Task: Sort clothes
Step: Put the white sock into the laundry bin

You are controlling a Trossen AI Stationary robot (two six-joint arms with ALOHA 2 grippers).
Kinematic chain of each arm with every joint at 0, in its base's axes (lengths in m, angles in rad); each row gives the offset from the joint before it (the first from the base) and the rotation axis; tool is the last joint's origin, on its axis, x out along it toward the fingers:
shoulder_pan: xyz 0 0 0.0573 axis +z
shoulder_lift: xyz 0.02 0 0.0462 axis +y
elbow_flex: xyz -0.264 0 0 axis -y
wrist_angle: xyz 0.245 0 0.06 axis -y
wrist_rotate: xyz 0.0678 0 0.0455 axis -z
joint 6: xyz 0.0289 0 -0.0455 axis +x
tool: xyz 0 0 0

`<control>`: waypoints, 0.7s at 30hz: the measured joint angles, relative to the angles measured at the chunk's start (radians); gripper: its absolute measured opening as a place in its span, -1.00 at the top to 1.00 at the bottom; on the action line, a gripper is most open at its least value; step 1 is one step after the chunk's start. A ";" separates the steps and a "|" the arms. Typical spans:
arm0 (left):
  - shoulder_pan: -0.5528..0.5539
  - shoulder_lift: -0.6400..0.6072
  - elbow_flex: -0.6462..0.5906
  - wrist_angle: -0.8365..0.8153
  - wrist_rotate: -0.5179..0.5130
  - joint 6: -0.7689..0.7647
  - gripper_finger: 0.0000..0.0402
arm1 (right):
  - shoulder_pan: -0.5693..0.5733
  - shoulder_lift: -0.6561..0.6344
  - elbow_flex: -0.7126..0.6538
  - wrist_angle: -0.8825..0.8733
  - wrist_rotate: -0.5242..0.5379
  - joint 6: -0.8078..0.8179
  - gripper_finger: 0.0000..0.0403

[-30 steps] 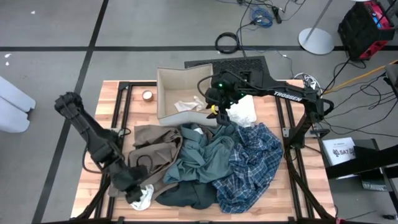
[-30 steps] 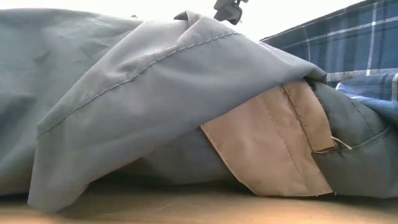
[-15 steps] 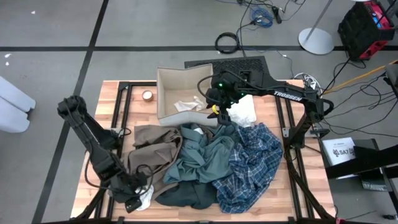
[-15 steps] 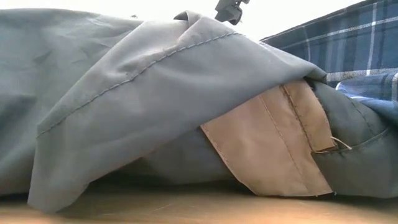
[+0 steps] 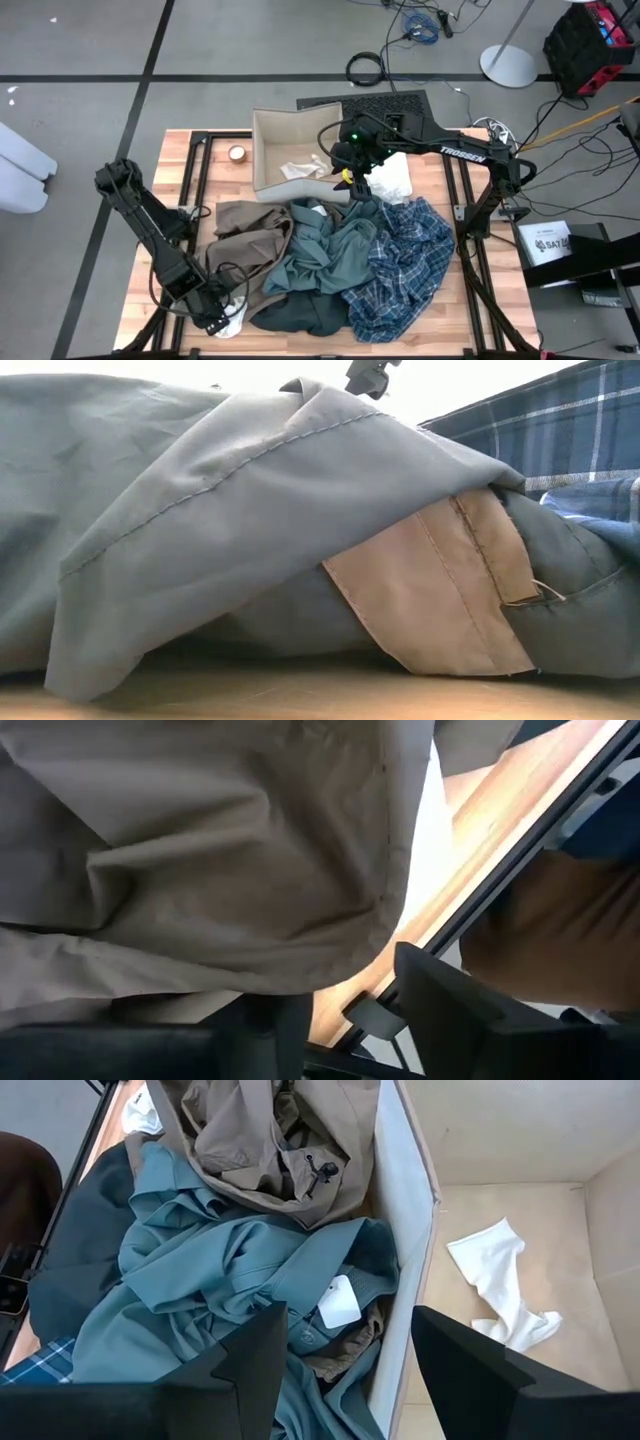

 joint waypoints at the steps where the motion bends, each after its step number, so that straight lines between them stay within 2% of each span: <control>1: 0.000 0.000 0.000 -0.002 0.000 0.000 0.19 | 0.000 0.000 0.000 0.000 0.000 -0.005 -0.01; 8: 0.000 0.000 0.000 -0.041 -0.013 0.006 -0.04 | -0.002 0.000 0.000 0.020 0.000 -0.009 -0.01; 16: -0.002 0.005 0.000 -0.065 -0.024 -0.002 -0.06 | -0.002 0.000 0.000 0.019 0.000 -0.010 -0.01; 21: -0.003 0.060 0.000 -0.045 -0.037 0.003 -0.06 | -0.002 0.000 0.000 0.019 0.000 -0.009 -0.01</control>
